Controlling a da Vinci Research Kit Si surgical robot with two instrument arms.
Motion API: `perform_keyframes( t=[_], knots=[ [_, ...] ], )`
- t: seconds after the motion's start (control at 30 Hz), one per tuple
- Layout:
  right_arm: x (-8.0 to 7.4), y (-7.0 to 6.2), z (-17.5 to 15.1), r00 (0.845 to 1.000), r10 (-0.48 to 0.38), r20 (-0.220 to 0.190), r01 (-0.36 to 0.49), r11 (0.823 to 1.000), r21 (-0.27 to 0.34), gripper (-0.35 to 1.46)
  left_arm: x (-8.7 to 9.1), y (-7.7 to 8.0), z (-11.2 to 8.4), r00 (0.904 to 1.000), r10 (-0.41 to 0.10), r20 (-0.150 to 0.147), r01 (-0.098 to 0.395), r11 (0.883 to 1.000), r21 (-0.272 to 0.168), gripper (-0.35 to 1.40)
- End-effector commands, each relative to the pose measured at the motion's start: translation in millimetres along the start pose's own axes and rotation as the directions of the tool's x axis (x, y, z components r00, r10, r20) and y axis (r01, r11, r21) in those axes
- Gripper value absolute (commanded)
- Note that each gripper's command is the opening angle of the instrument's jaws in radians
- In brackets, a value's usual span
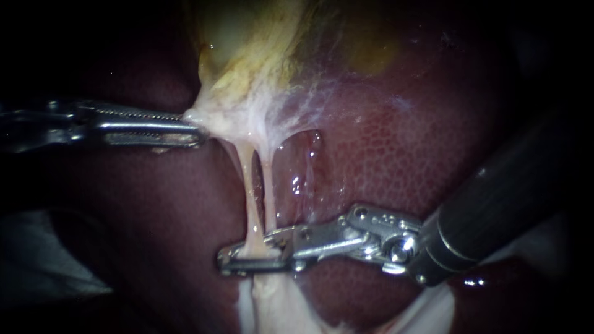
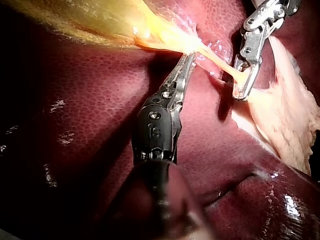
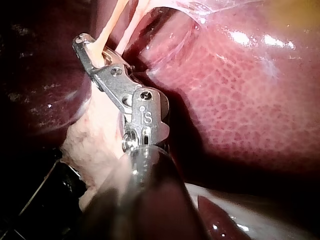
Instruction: Going back first clip left tube
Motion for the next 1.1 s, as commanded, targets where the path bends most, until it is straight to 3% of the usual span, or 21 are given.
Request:
perform_keyframes(
  t=[0.03,0.13,0.2,0.33,0.57,0.67,0.93,1.1],
  knots=[
    [0.0,0.0,0.2,1.0,0.005,0.001,-0.005,1.0,0.002,-0.23,0.0,0.0,0.0,1.0,0.0,0.0,0.0,1.0,-0.001,-0.35],
    [0.2,0.3,0.8,0.998,-0.055,-0.014,0.054,0.997,-0.046,0.34,0.0,0.0,0.0,1.0,0.0,0.0,0.0,1.0,-0.001,-0.35],
    [0.4,0.6,1.0,0.996,-0.09,-0.021,0.088,0.991,-0.101,0.44,-0.1,0.0,0.0,1.0,0.0,0.0,0.0,1.0,-0.001,-0.35],
    [0.8,1.2,0.2,0.989,-0.149,0.008,0.148,0.973,-0.178,0.48,-0.1,0.0,-0.1,1.0,0.001,0.0,-0.001,1.0,-0.001,-0.35],
    [2.2,1.9,-4.1,0.979,-0.203,0.011,0.2,0.946,-0.254,0.49,-0.2,0.0,-0.2,1.0,0.001,0.0,-0.001,1.0,-0.001,-0.35],
    [2.6,1.2,-6.0,0.975,-0.222,0.027,0.221,0.938,-0.266,0.49,-0.2,0.0,-0.3,1.0,0.001,0.0,-0.001,1.0,-0.002,-0.35],
    [3.0,-2.4,-11.9,0.941,-0.312,0.132,0.337,0.904,-0.263,0.49,-0.2,0.0,-0.3,1.0,0.001,0.0,-0.001,1.0,-0.002,-0.35],
    [3.4,-4.0,-15.1,0.925,-0.339,0.171,0.375,0.887,-0.27,0.5,-0.2,-0.1,-0.3,1.0,0.001,0.0,-0.001,1.0,-0.002,-0.35]
  ],
)
